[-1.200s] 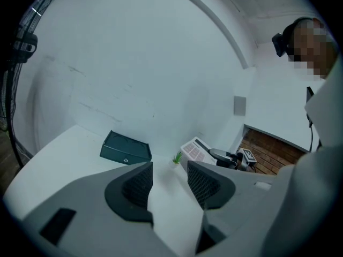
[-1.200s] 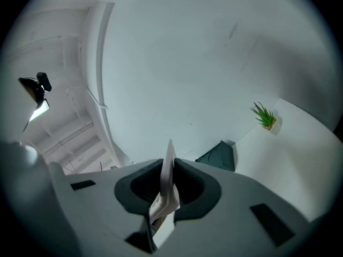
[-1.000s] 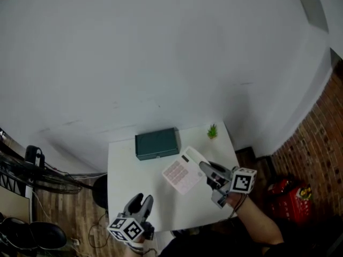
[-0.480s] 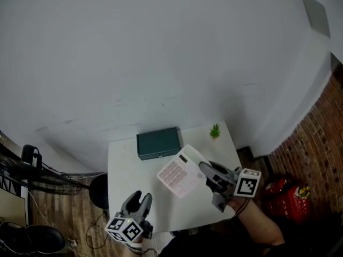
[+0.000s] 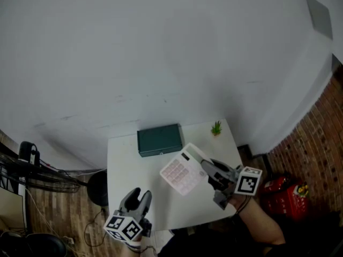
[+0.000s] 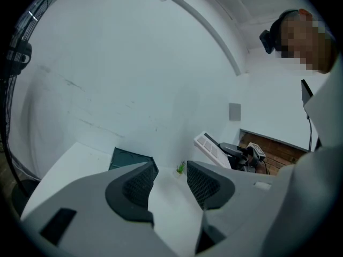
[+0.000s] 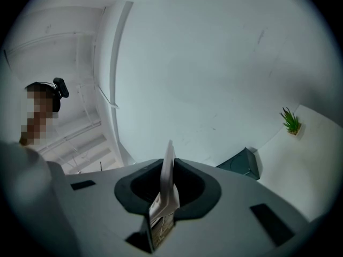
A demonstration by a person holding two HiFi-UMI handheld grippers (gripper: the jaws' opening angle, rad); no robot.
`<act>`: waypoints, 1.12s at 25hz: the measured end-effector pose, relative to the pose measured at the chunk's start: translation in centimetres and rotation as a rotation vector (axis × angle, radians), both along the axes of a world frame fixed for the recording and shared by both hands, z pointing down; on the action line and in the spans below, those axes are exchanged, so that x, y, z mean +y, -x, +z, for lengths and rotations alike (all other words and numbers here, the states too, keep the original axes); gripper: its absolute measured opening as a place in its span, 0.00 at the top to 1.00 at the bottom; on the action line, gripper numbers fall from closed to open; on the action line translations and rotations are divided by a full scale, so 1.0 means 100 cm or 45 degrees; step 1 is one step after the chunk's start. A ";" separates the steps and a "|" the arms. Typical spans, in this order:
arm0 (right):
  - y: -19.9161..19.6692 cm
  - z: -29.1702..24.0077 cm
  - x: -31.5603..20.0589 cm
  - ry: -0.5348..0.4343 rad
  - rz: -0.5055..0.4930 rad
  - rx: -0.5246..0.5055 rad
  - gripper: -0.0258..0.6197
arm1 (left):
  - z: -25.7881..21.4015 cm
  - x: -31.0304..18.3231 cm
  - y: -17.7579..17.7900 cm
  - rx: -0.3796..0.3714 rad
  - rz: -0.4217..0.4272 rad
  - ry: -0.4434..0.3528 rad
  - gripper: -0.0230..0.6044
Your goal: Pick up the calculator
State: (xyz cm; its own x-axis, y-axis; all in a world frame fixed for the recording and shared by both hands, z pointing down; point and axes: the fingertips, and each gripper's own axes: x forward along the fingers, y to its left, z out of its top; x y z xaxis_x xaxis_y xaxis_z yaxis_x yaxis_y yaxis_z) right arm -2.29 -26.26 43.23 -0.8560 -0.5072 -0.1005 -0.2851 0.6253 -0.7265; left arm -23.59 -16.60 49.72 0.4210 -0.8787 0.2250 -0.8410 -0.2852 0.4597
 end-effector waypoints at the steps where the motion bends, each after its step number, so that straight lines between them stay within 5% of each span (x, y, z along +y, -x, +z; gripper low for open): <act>1: 0.000 0.001 0.001 0.002 -0.001 0.004 0.87 | 0.000 0.001 0.000 0.001 -0.001 0.000 0.66; 28: -0.005 0.011 0.008 0.052 -0.019 -0.016 0.87 | 0.002 0.001 -0.005 -0.001 -0.010 0.013 0.65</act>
